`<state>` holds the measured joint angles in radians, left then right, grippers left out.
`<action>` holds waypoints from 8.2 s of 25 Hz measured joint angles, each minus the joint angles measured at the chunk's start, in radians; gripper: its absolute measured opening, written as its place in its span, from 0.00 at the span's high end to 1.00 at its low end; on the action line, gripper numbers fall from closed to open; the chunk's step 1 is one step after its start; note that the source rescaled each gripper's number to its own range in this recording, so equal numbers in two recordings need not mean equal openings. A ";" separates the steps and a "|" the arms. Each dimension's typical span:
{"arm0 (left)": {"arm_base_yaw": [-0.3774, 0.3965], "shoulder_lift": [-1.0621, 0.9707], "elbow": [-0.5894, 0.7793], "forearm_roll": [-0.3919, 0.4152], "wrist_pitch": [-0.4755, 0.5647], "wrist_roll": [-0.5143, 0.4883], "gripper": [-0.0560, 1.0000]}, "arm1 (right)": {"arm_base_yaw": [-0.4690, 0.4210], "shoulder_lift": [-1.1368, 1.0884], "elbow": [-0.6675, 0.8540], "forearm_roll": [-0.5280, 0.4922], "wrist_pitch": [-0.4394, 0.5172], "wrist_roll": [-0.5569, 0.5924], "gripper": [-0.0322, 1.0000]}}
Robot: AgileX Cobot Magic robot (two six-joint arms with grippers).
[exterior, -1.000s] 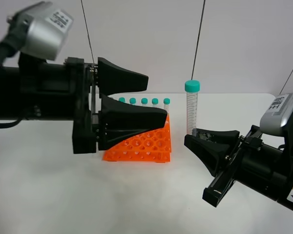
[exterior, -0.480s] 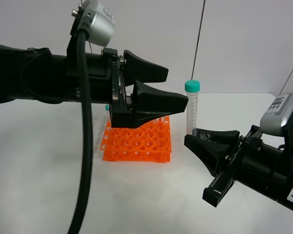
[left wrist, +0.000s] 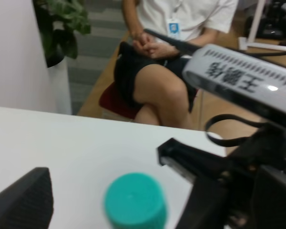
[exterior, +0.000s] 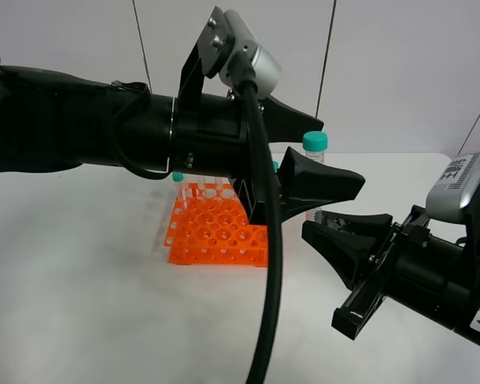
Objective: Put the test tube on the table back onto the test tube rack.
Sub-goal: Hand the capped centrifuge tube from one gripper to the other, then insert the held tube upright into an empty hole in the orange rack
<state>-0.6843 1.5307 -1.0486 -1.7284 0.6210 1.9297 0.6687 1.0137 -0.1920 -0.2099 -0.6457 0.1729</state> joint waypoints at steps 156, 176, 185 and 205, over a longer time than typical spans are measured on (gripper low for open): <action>0.000 0.010 -0.090 0.002 0.018 -0.067 0.94 | -0.750 -1.018 -0.303 0.240 1.678 -0.190 0.14; 0.000 0.010 -0.090 0.002 0.022 -0.067 0.94 | -0.750 -1.020 -0.303 0.240 1.674 -0.190 0.14; 0.000 0.010 -0.090 0.000 -0.064 -0.067 0.94 | -0.750 -1.020 -0.303 0.240 1.674 -0.190 0.14; 0.065 0.013 0.033 1.539 -0.858 -1.788 0.94 | -0.750 -1.020 -0.303 0.240 1.673 -0.190 0.14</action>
<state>-0.6188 1.5438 -1.0156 -0.1891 -0.2367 0.1414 -0.0818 -0.0059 -0.4949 0.0300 1.0275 -0.0172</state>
